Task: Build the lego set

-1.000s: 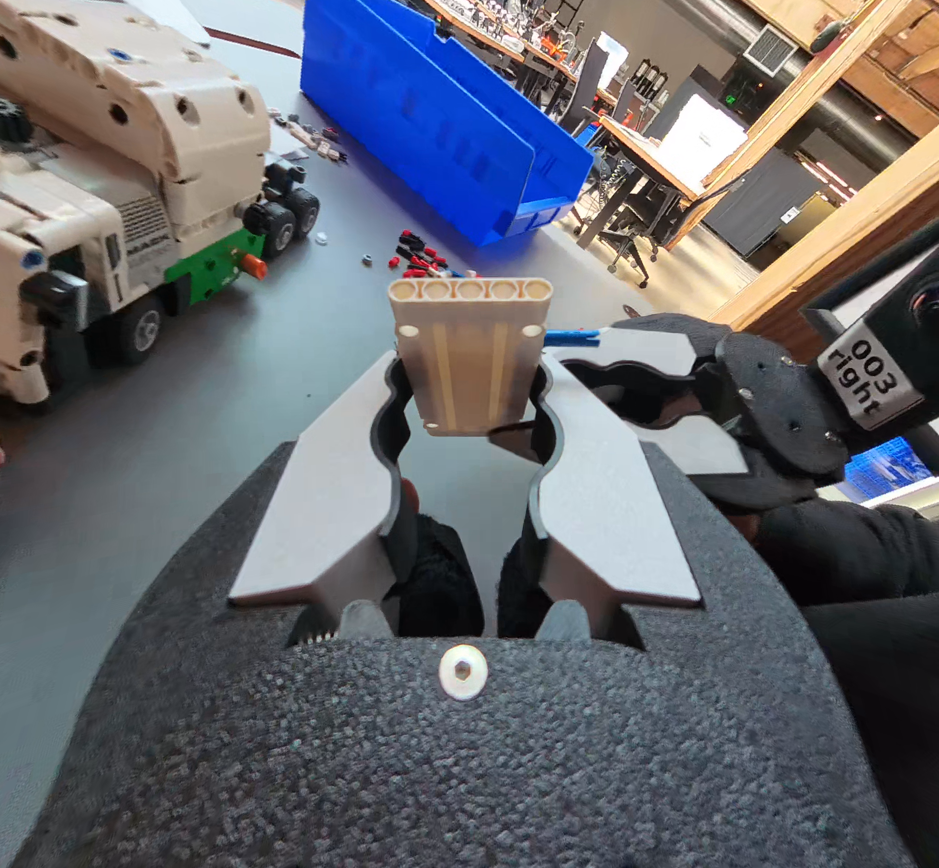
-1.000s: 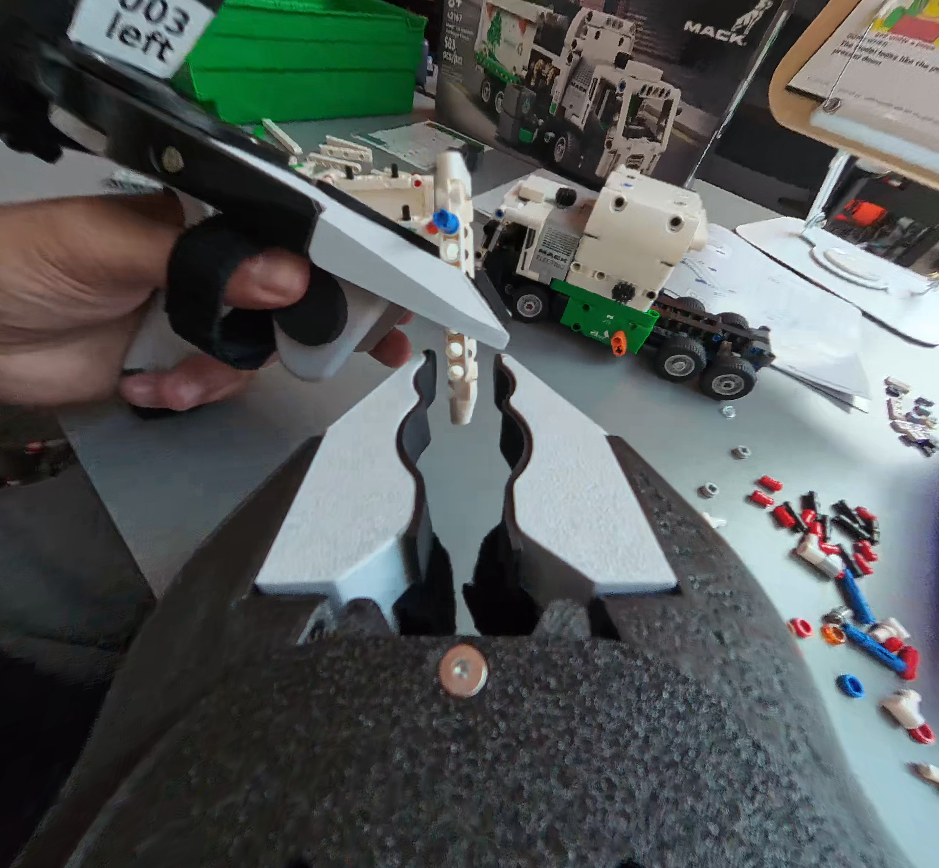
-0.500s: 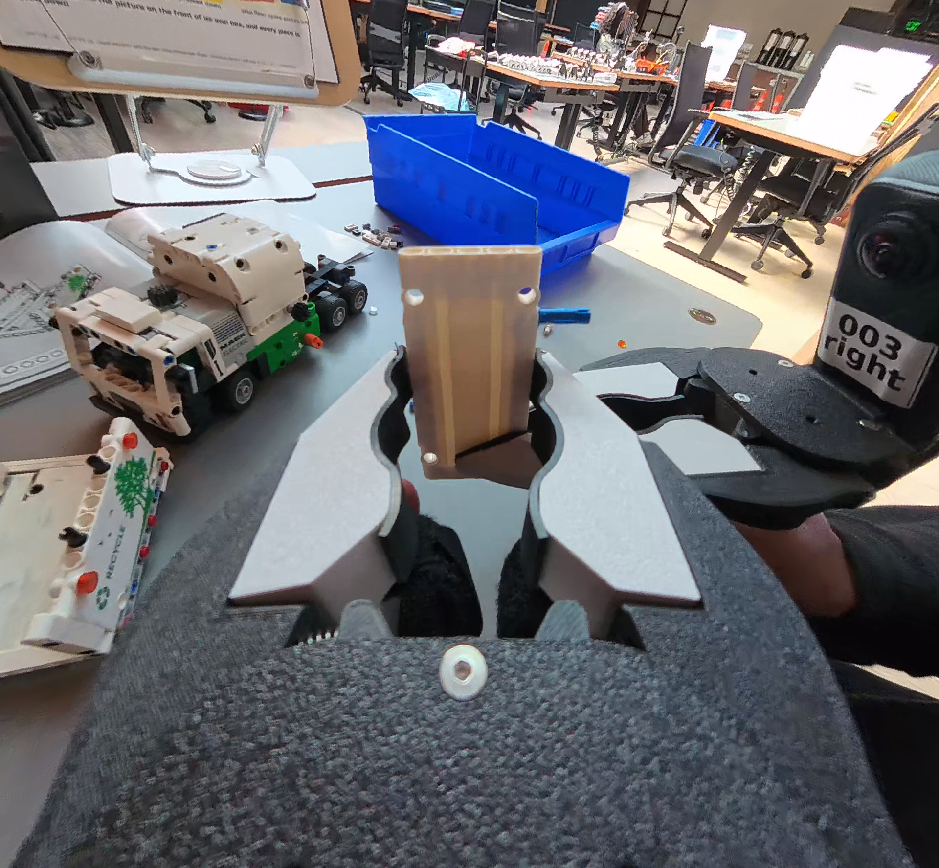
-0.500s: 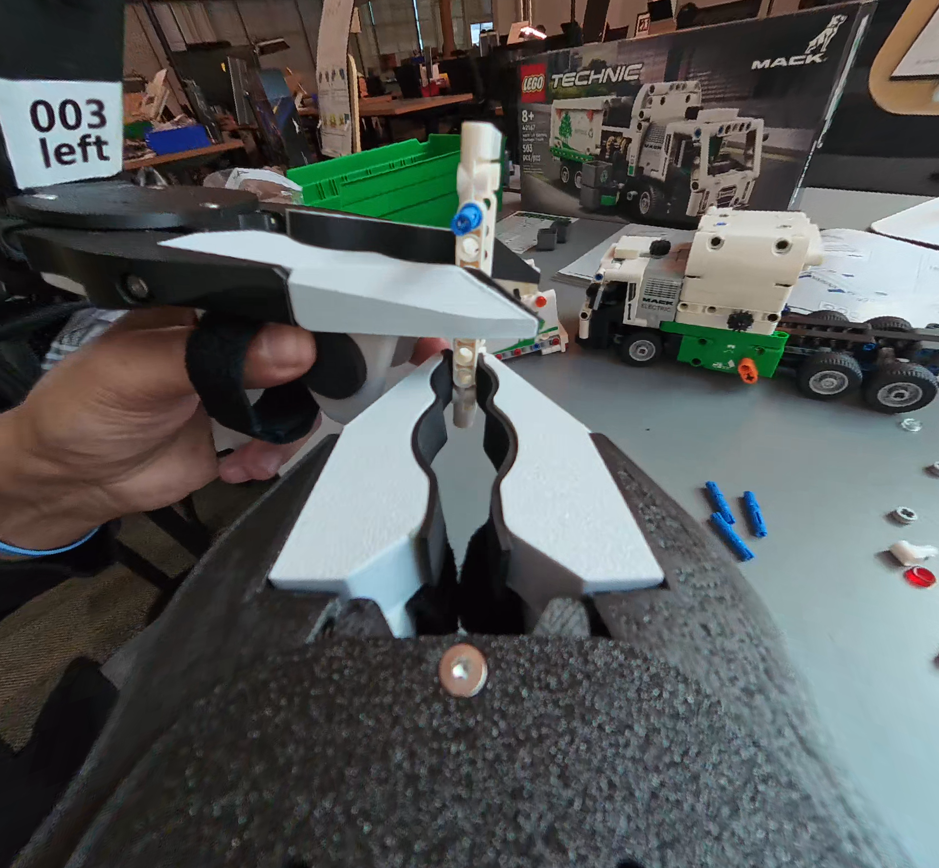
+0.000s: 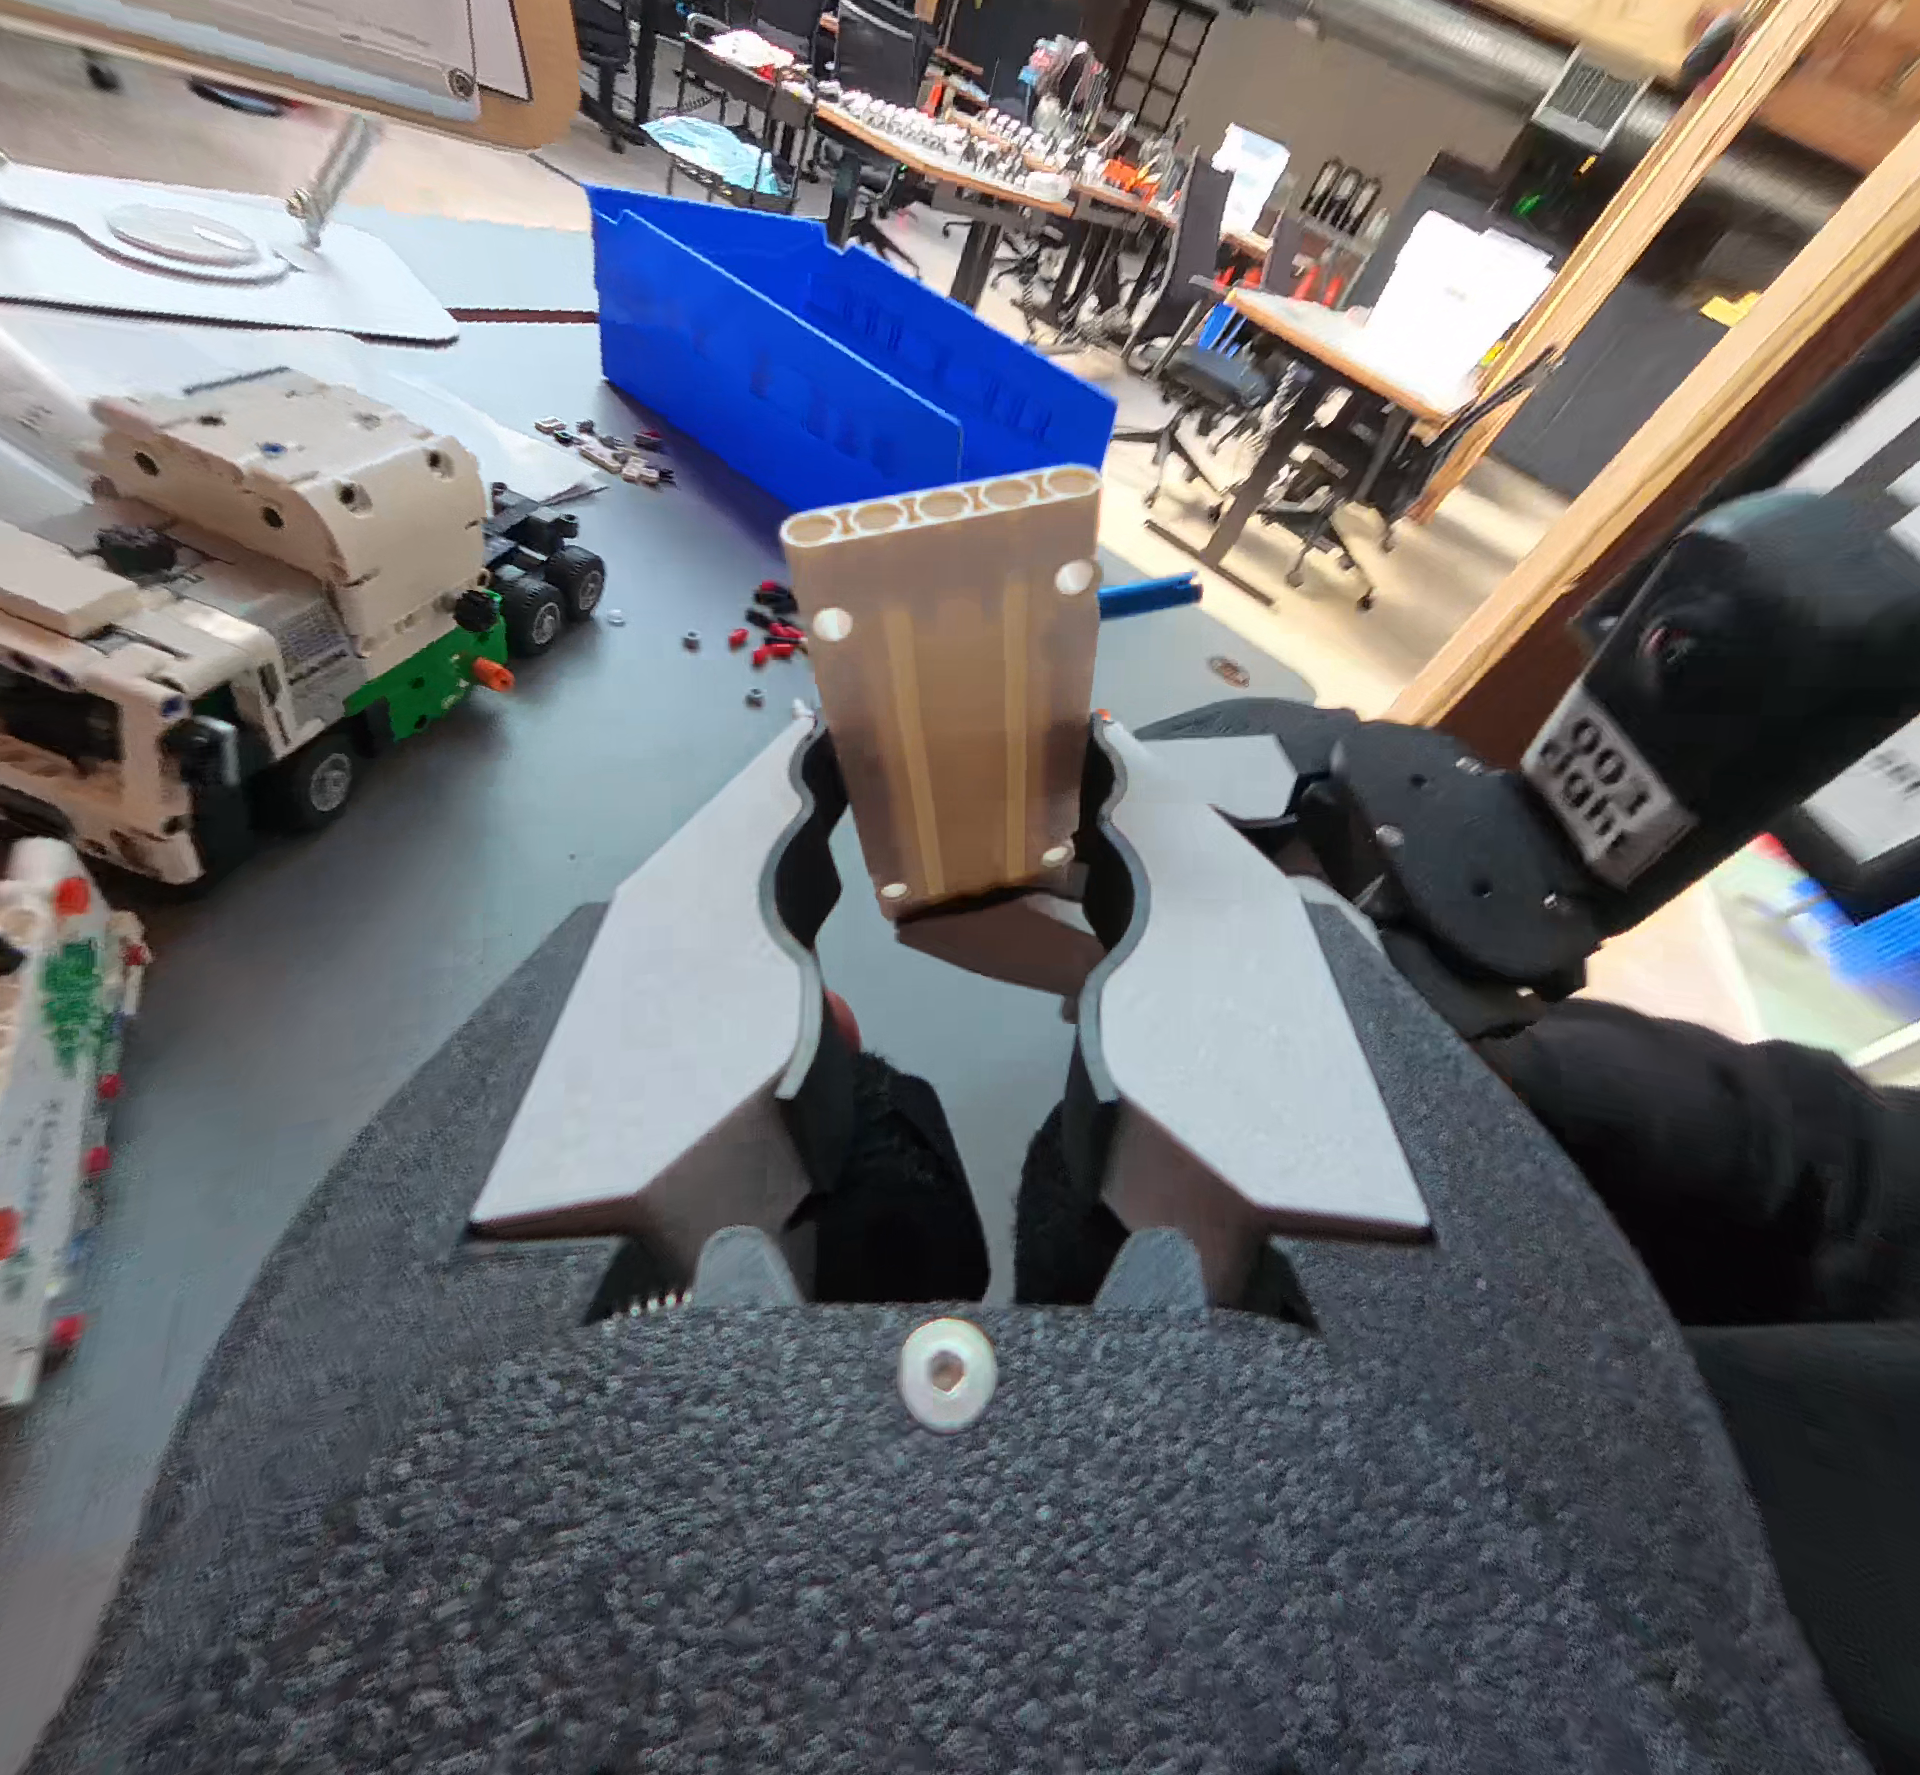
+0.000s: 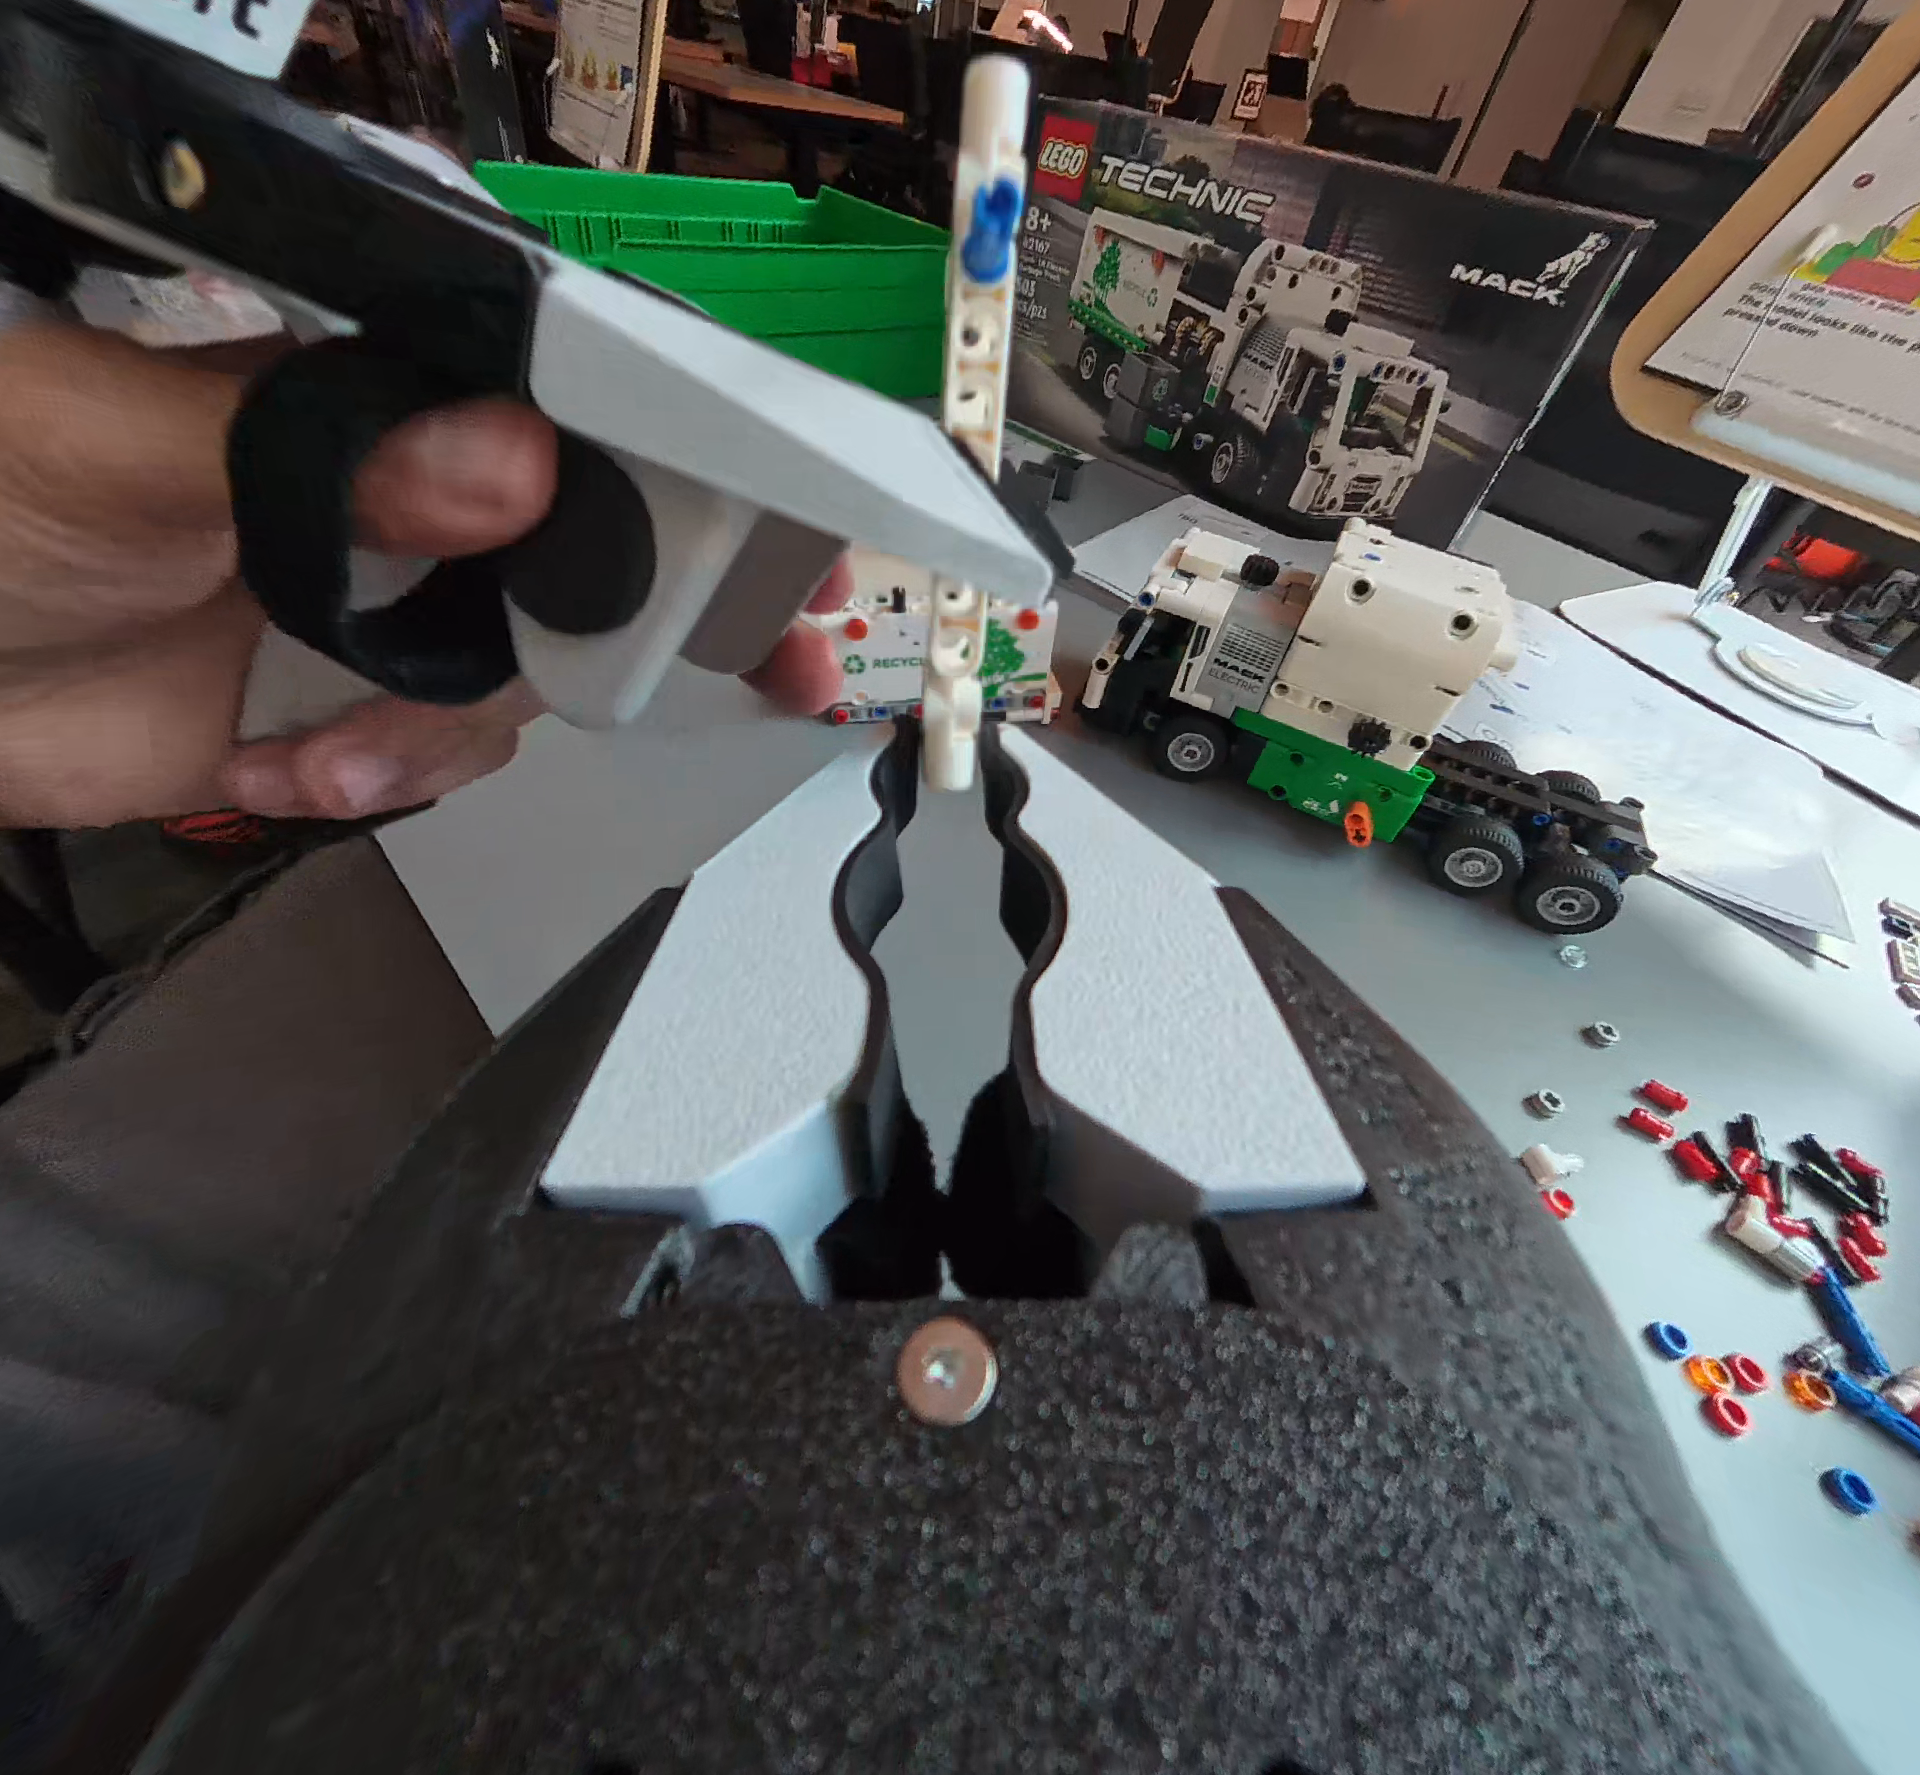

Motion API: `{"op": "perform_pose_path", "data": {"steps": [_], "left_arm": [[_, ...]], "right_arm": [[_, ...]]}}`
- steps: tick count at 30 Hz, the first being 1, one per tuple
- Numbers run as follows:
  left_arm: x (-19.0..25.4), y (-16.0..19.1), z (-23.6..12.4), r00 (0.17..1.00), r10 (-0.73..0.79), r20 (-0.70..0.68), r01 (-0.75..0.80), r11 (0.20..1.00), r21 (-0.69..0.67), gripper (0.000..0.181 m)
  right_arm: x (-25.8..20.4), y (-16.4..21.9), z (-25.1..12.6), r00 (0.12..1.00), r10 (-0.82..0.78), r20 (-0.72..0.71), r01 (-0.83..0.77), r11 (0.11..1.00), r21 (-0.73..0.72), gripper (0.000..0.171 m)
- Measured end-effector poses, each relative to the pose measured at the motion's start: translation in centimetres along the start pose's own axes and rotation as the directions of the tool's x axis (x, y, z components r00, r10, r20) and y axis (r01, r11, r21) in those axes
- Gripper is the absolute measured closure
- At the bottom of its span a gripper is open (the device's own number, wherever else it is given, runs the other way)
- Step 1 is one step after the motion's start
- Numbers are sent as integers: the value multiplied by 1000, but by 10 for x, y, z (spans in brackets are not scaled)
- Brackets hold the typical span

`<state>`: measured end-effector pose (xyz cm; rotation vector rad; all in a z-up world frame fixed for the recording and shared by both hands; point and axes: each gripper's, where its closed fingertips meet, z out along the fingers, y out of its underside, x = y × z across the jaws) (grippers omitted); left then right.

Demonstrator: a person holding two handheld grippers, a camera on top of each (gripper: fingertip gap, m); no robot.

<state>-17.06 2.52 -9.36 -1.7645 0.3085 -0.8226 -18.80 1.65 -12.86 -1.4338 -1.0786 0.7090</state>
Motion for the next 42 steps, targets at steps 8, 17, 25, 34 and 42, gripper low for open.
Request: {"op": "perform_pose_path", "data": {"steps": [8,17,25,34,42], "left_arm": [[4,-2,-6,986,-68,-151,71,997,19,139],[33,9,-25,904,94,-418,-86,996,38,164],[46,21,-26,828,95,-553,-112,994,4,176],[35,5,-12,802,81,-592,-99,995,2,172],[8,13,10,788,-52,-613,-74,981,-178,175]], "right_arm": [[-4,-3,0,997,-8,76,7,1000,6,165],[-35,-22,-20,846,243,475,-286,958,19,165],[-56,-22,-22,675,362,643,-425,903,-61,165],[-36,-30,-20,497,483,721,-622,778,-93,165],[-12,-9,-5,564,539,626,-635,768,-89,166]]}}
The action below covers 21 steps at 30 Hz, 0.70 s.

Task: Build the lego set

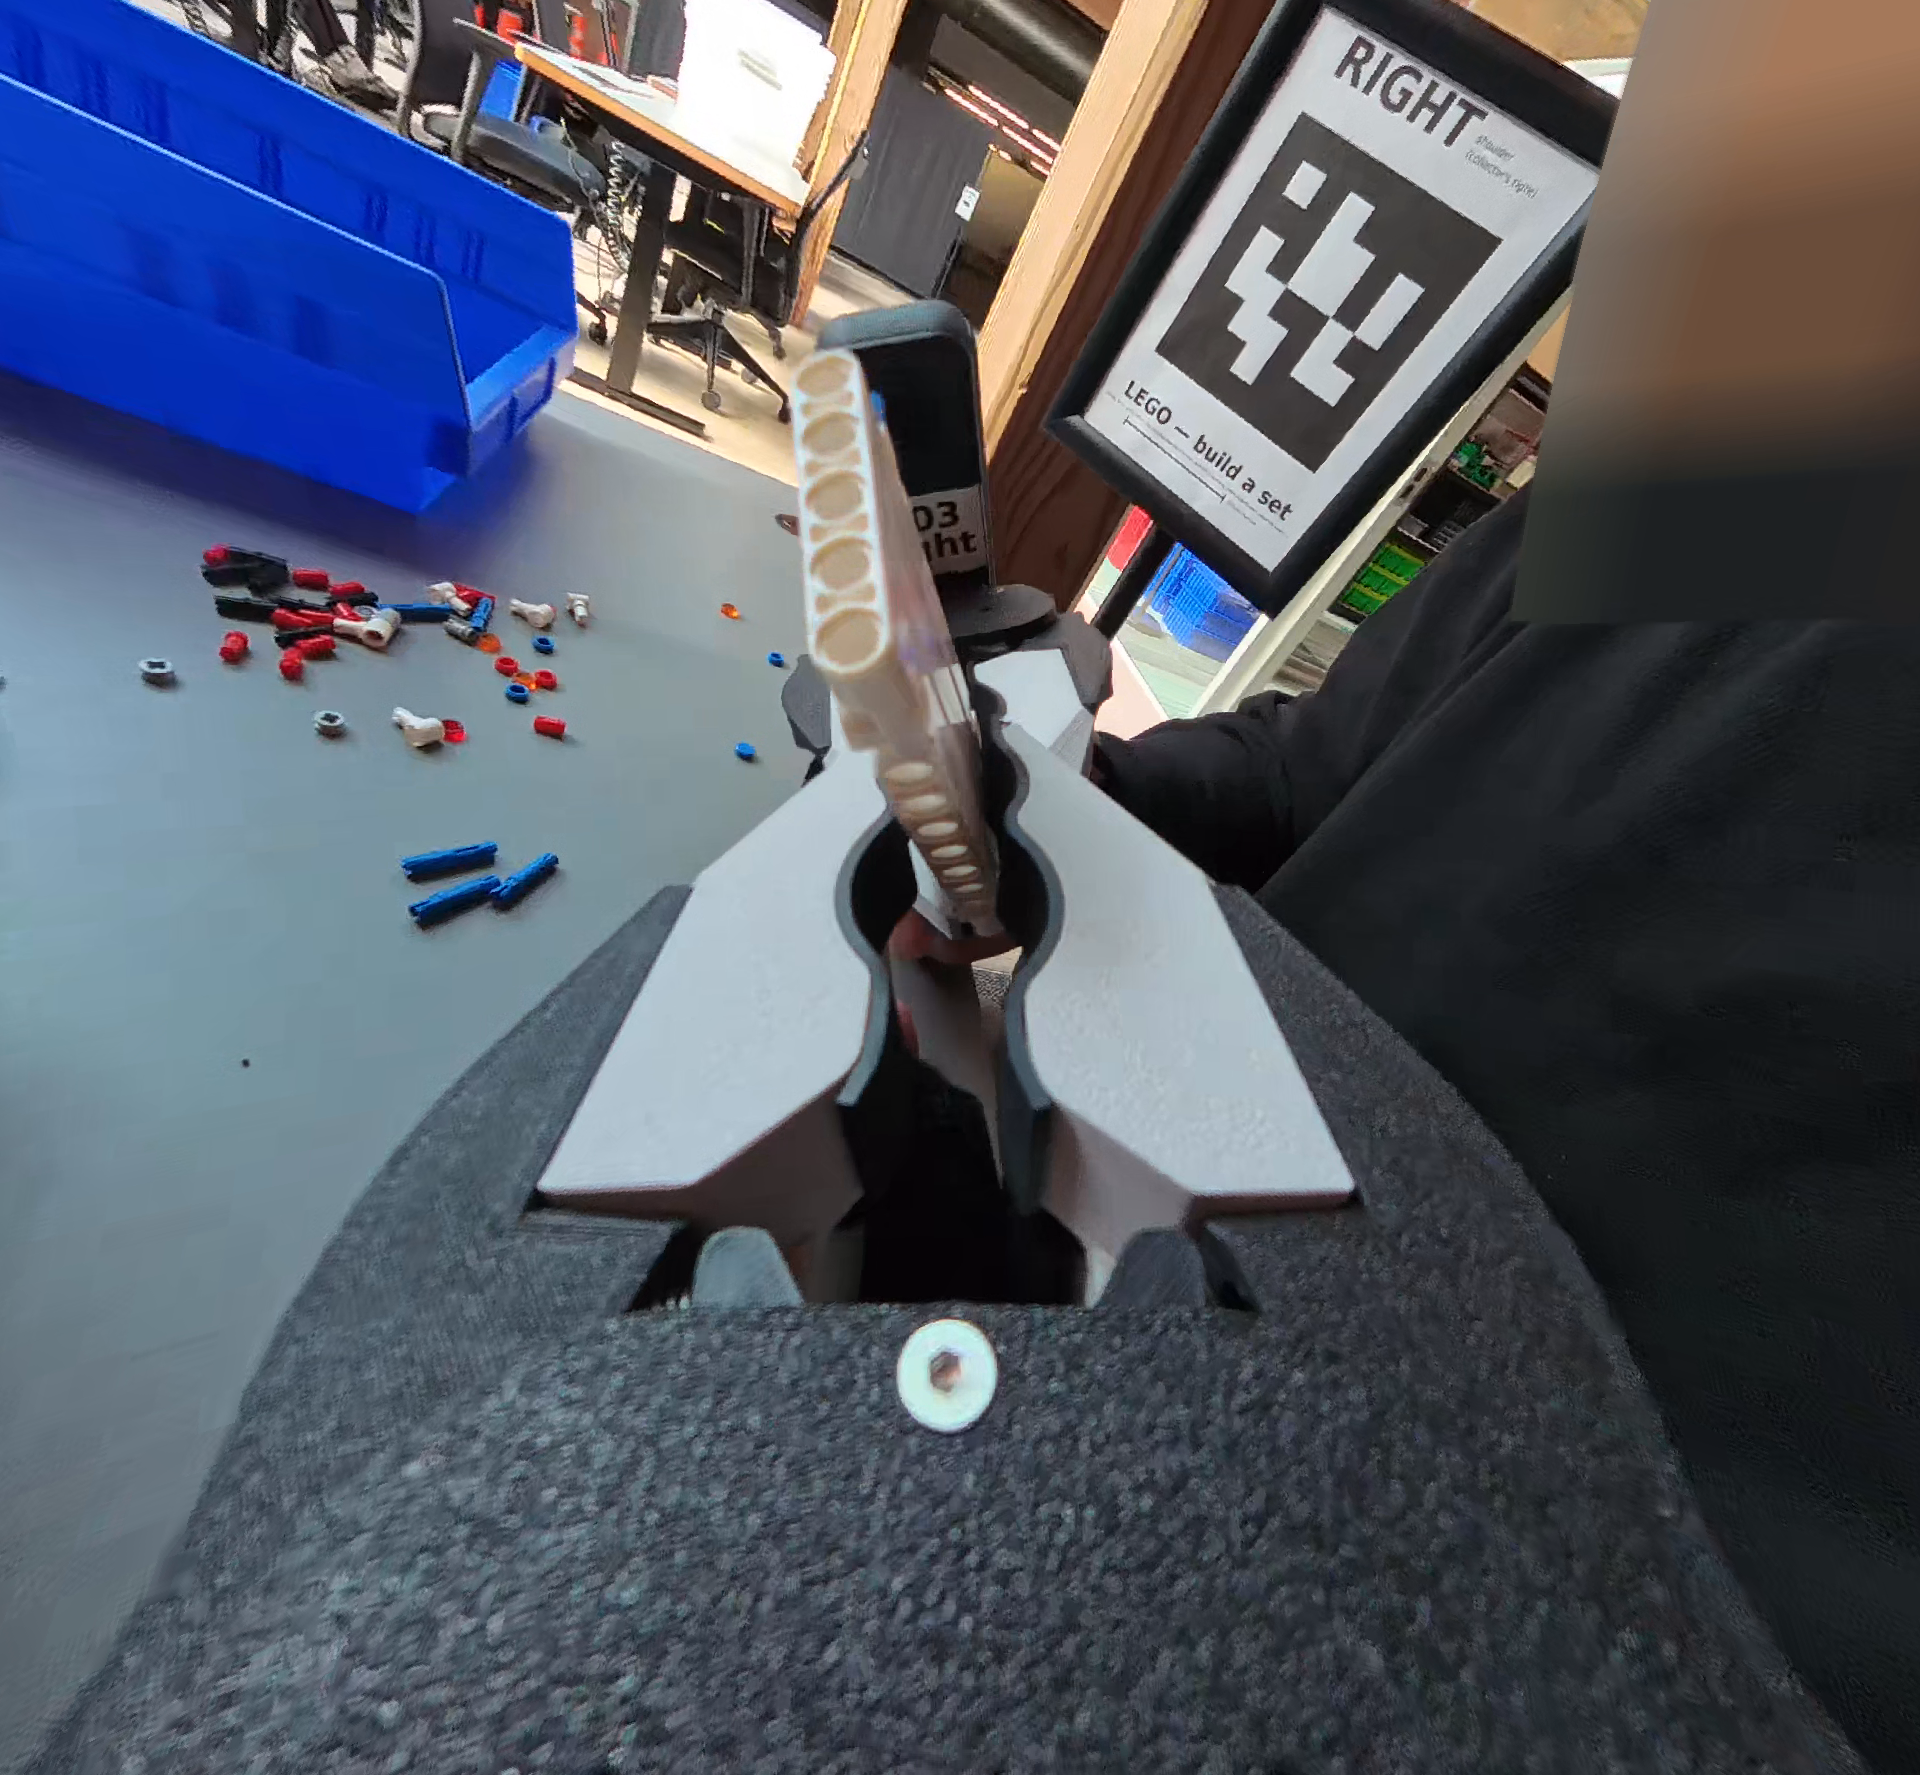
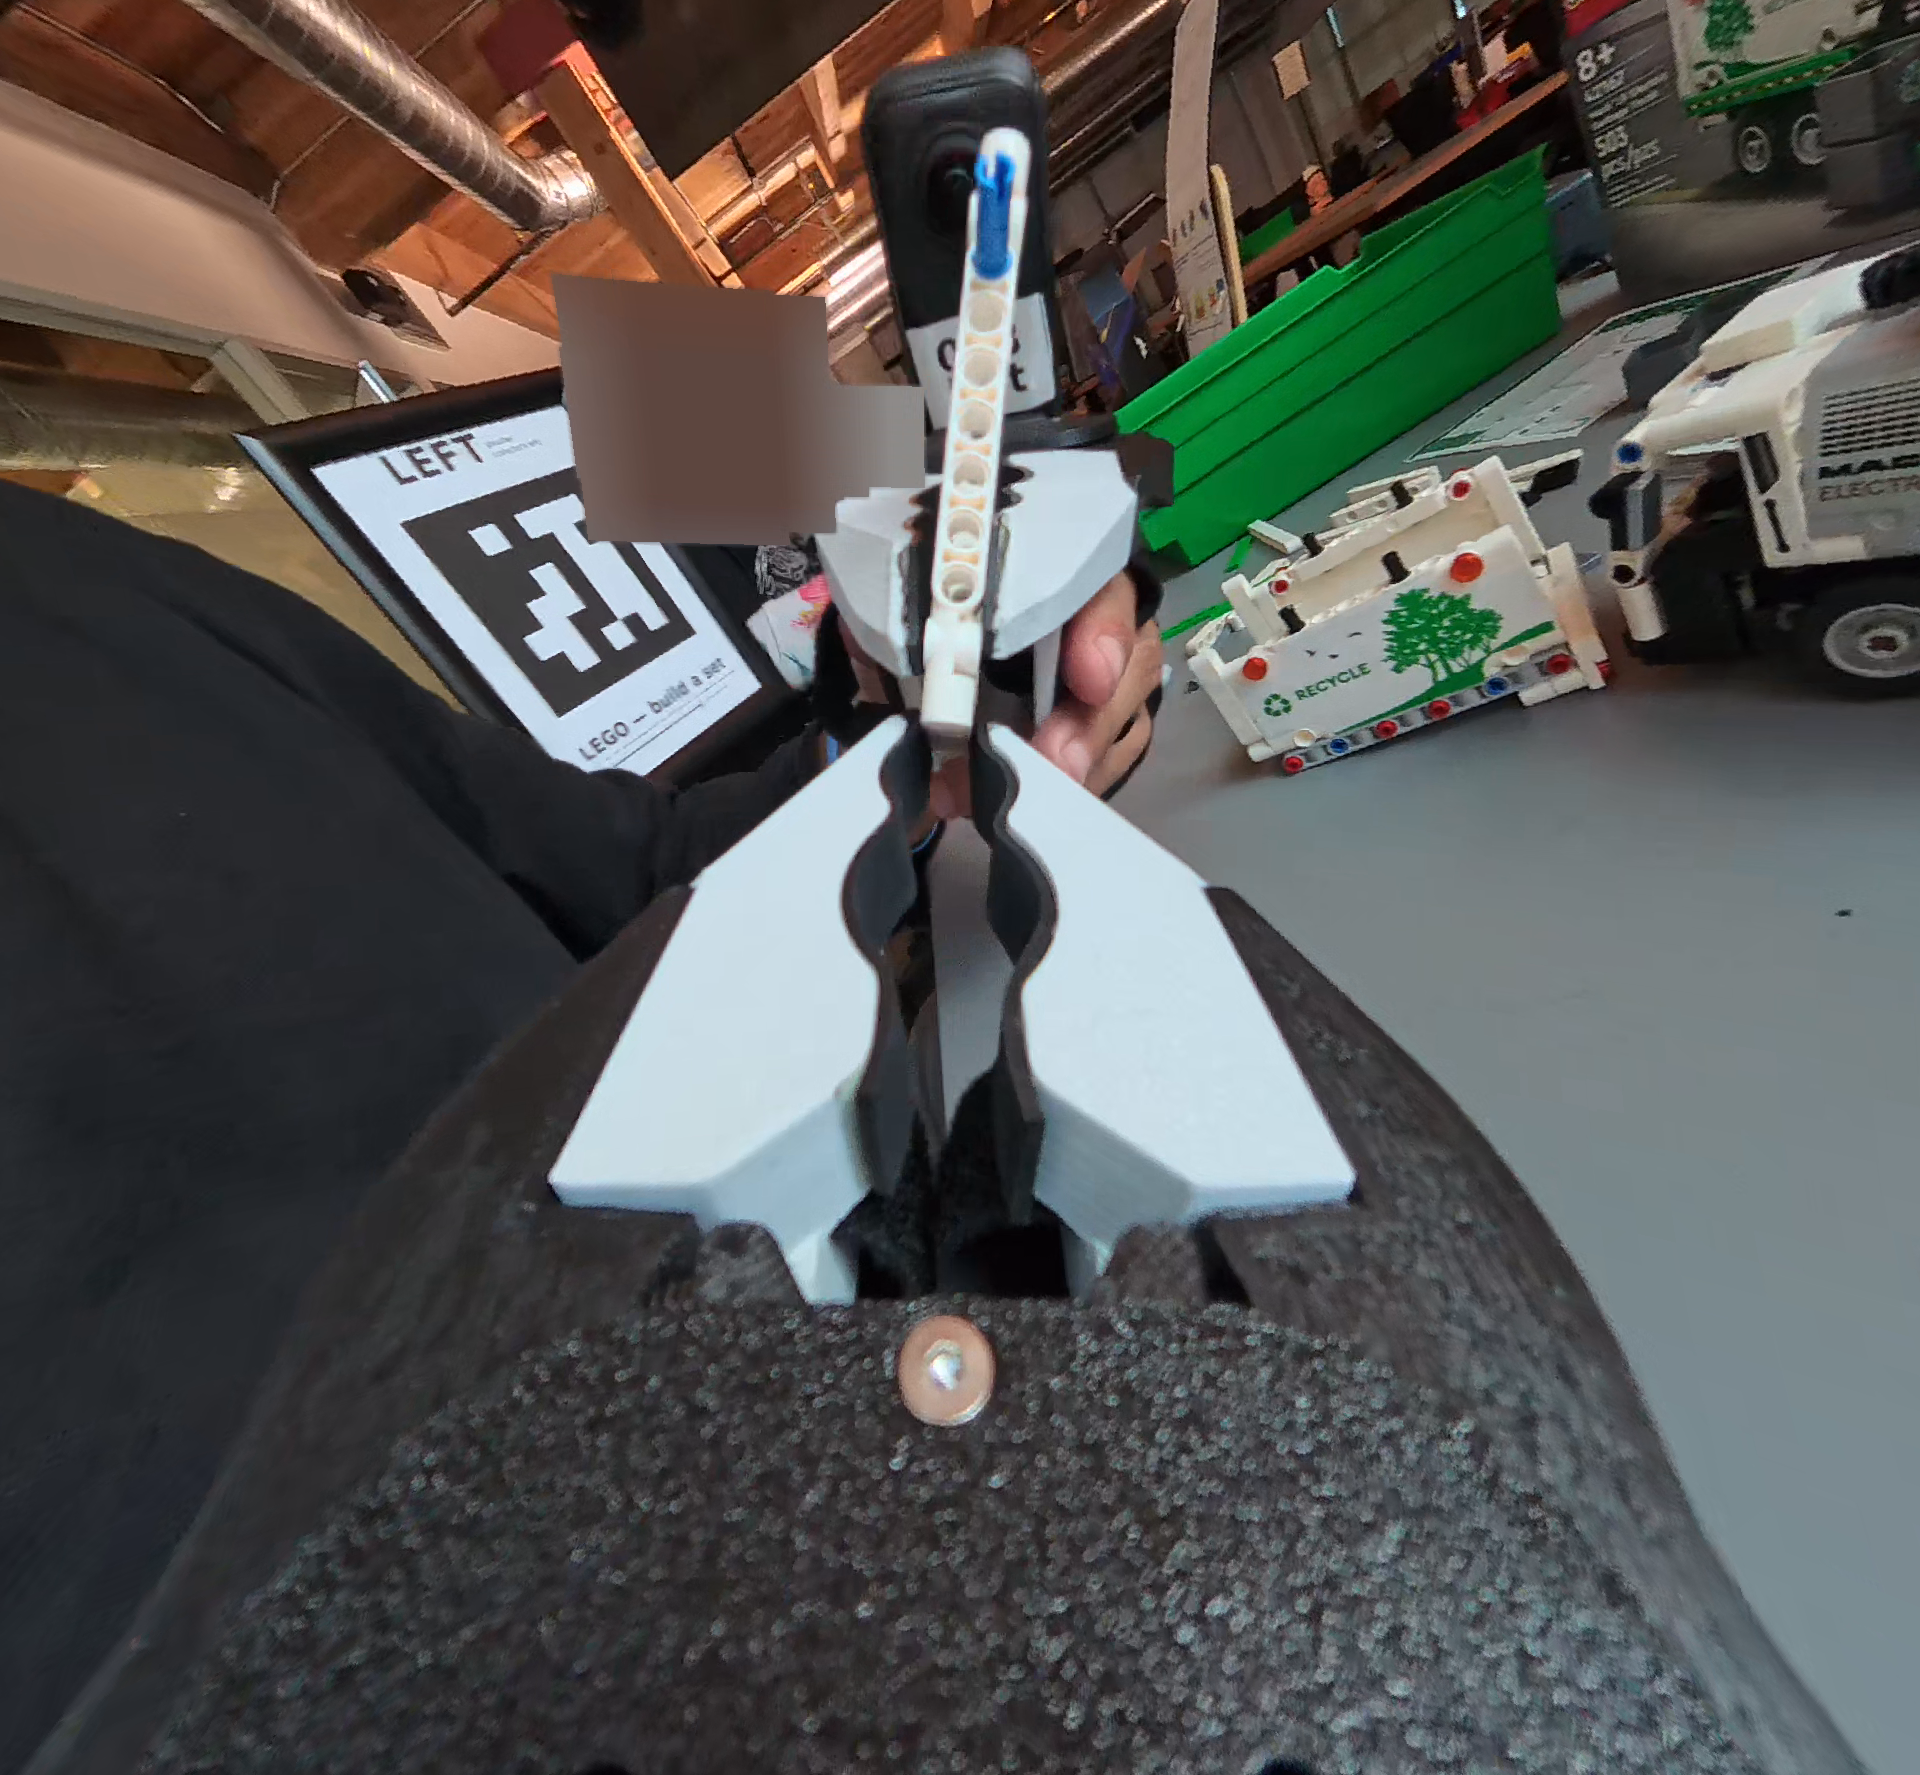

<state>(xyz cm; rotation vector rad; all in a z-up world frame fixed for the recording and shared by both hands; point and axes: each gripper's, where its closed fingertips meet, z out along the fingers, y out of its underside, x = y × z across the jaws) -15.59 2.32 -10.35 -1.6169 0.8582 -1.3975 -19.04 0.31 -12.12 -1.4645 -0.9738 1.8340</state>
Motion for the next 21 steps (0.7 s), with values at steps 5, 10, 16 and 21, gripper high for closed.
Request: {"op": "perform_pose_path", "data": {"steps": [5,10,16,21], "left_arm": [[-14,-4,-5,1000,4,5,-4,999,-38,176],[-19,-7,-1,999,-38,-20,37,999,-16,176],[-12,-3,9,999,3,-37,-4,1000,-9,176],[-11,6,8,999,46,-14,-46,998,-52,176]], "right_arm": [[19,-2,-7,996,-4,-90,3,1000,-9,165],[23,-7,-10,993,6,-119,-2,1000,29,166],[20,-21,-20,993,-40,-110,51,993,106,154],[15,-9,-20,989,-101,-108,101,995,2,165]]}}
